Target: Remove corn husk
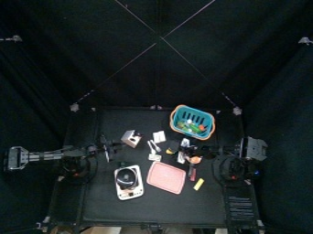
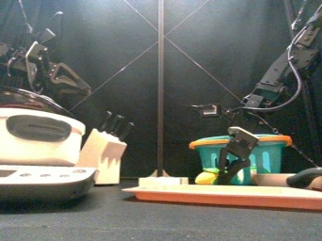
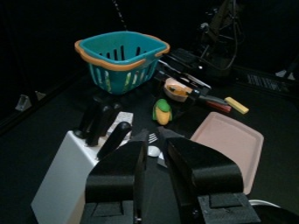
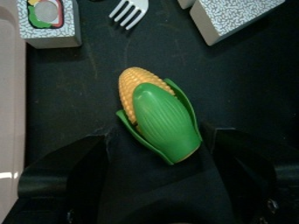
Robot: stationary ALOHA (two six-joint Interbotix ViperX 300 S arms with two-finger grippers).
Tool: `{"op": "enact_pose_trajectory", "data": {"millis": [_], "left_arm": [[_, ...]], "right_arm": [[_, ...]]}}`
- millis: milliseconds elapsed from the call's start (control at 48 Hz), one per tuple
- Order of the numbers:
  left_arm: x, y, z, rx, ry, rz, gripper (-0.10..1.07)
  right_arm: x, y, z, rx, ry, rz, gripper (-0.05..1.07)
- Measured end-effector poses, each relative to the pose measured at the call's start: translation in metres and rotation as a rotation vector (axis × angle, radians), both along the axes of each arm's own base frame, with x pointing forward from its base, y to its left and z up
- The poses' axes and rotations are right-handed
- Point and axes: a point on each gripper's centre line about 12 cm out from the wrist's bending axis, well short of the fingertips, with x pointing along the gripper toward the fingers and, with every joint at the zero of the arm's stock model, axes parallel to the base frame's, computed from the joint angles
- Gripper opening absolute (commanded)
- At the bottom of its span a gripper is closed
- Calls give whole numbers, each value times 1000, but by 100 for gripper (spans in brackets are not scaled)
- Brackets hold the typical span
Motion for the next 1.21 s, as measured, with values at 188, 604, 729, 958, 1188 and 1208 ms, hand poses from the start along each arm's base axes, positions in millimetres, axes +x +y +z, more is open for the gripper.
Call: {"op": "enact_pose_trajectory", "data": {"millis": [188,604,729,958,1188,1208], "left_arm": [[-1,0,-2,-1,4,0,62],[-1,0,-2,0,6,-1,62],[-1,-1,-2,-2,6,-2,62],[2,-7,0,23,8,-41,63],[15,-28,13,94,-10,-171,64],[17,-31,13,103,-10,-186,64]], "right_arm": [[0,0,0,-2,2,-1,93],[-3,1,-2,5,16,-31,71],[-1,8,7,10,-7,-39,70],[3,29,42,1,-113,0,70],[0,43,81,-3,-242,37,70],[0,44,85,-2,-256,42,70]]}}
